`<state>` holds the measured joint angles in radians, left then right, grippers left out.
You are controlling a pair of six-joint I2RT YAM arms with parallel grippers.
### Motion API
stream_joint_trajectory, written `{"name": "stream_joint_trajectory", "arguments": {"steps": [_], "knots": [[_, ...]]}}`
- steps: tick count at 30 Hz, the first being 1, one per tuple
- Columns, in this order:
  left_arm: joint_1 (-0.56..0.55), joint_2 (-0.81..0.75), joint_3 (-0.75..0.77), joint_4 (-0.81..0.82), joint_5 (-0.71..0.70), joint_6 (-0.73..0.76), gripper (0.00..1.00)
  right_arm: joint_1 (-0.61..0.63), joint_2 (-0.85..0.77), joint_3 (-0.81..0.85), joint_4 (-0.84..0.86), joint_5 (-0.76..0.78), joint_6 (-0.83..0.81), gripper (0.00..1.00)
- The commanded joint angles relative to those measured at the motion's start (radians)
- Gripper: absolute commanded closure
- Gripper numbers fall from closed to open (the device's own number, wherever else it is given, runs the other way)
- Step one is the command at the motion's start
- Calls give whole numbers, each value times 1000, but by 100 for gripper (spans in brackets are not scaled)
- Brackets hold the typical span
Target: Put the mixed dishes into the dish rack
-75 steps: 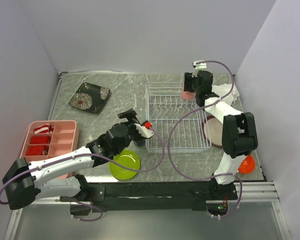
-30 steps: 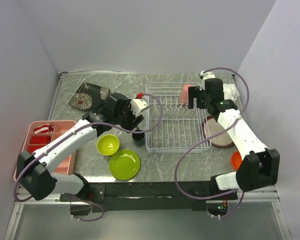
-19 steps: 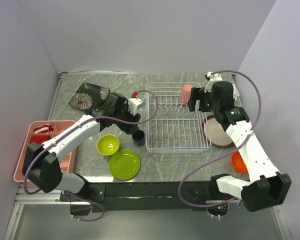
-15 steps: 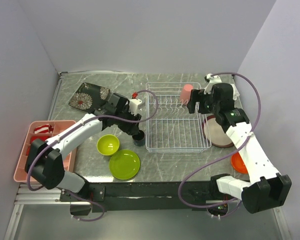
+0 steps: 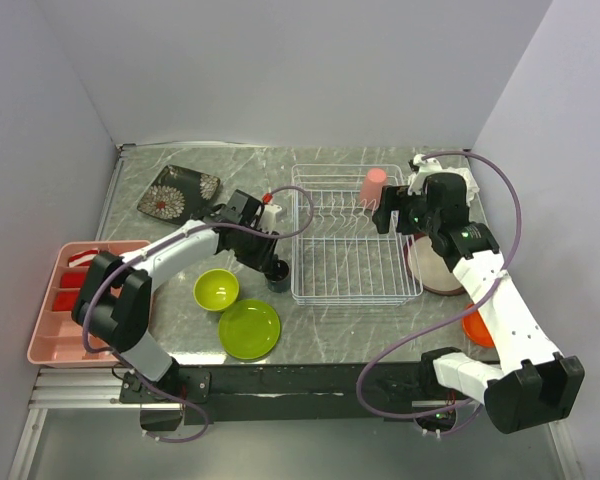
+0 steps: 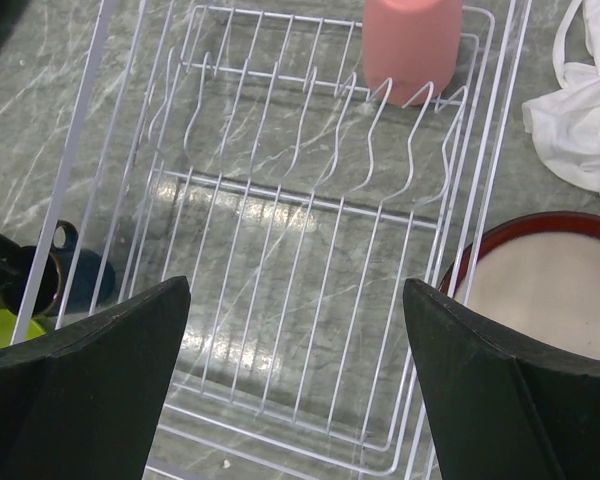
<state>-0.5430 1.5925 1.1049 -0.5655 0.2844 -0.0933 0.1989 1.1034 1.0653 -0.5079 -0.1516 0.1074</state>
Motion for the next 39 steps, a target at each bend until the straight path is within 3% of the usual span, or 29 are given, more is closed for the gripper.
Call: {"name": "stream_joint_trajectory", "arguments": {"steps": [1, 3, 7, 12, 14, 19, 21, 26, 33, 36, 37, 39], "knots": [[5, 6, 47, 7, -19, -2, 68, 7, -11, 4, 26, -9, 0, 6], [6, -3, 46, 10, -24, 4, 75, 5, -10, 7, 31, -14, 0, 6], [8, -12, 56, -14, -19, 35, 99, 7, 4, 12, 35, -26, -3, 6], [6, -89, 46, -28, -88, 69, 99, 5, 42, 50, 58, -85, -5, 6], [5, -132, 50, -16, -189, 83, 99, 5, 73, 91, 69, -123, 11, 5], [3, -213, 89, 35, -396, 275, 99, 7, 171, 240, 65, -282, 95, 5], [-29, -282, 50, 129, -462, 344, 99, 5, 237, 306, 74, -354, 144, 5], [-202, -367, -56, 300, -616, 696, 99, 7, 347, 415, 121, -449, 273, 10], [-290, -430, -241, 548, -724, 1084, 99, 8, 446, 464, 124, -624, 331, 12], [-298, -495, -415, 845, -729, 1312, 99, 7, 473, 469, 137, -680, 356, 9], [-298, -517, -468, 1045, -687, 1448, 99, 7, 478, 460, 150, -701, 367, 9], [-296, -557, -615, 1201, -633, 1578, 99, 5, 486, 438, 181, -788, 423, 7]]}}
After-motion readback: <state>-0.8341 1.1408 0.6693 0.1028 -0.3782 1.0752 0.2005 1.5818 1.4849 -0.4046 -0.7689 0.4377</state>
